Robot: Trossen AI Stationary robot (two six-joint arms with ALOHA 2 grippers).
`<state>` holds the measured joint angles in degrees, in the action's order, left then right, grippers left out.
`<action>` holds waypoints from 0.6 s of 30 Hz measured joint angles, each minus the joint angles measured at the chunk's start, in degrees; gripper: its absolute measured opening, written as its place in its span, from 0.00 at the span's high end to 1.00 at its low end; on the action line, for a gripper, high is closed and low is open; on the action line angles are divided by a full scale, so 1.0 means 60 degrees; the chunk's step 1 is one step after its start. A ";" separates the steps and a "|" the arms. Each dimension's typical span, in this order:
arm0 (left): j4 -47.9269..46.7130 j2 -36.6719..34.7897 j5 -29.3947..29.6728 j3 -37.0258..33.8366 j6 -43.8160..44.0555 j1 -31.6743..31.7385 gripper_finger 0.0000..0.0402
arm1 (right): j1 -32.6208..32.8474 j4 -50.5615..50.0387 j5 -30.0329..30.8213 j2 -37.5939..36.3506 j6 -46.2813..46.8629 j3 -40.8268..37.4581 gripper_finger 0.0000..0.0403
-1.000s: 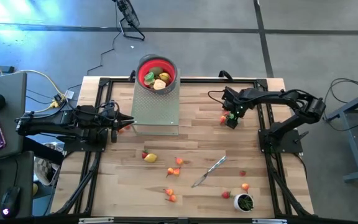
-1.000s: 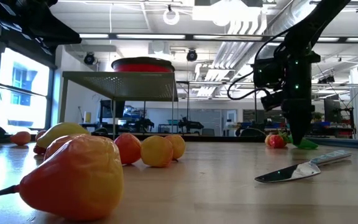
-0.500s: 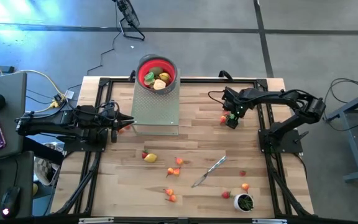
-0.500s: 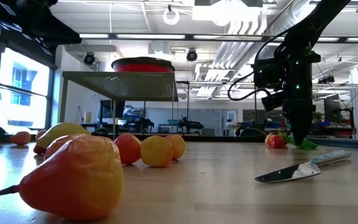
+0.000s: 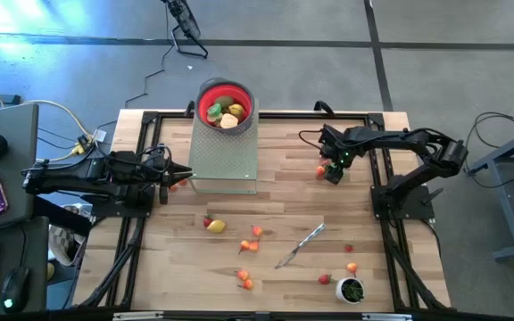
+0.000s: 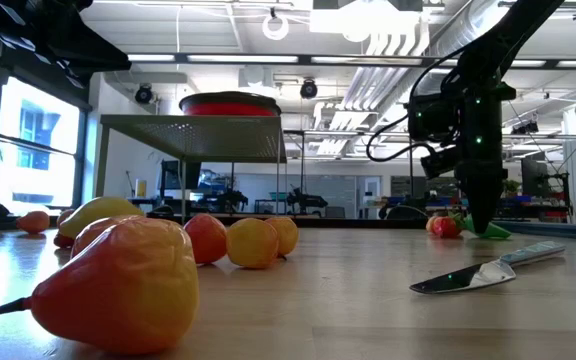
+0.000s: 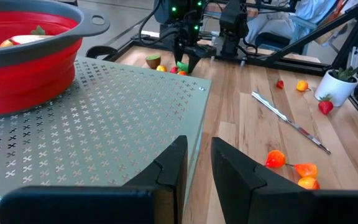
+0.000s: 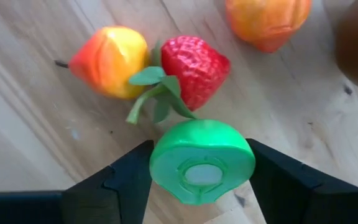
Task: Pick & Place Fruit
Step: Put the green half pear into the red strainer on the shelf
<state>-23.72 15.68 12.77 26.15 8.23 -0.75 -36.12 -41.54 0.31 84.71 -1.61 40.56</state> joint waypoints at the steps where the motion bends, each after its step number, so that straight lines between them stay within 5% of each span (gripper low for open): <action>1: -0.0001 0.0000 0.0001 0.0000 0.0000 -0.0001 0.83 | 0.0000 0.0000 0.0096 0.0000 0.0000 0.0000 0.44; 18: -0.0001 0.0000 -0.0002 0.0000 0.0000 0.0000 0.83 | 0.0051 -0.0098 0.0171 -0.0268 0.0080 0.0000 0.43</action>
<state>-23.73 15.68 12.76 26.15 8.23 -0.75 -35.81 -42.13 1.34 83.10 -1.13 40.56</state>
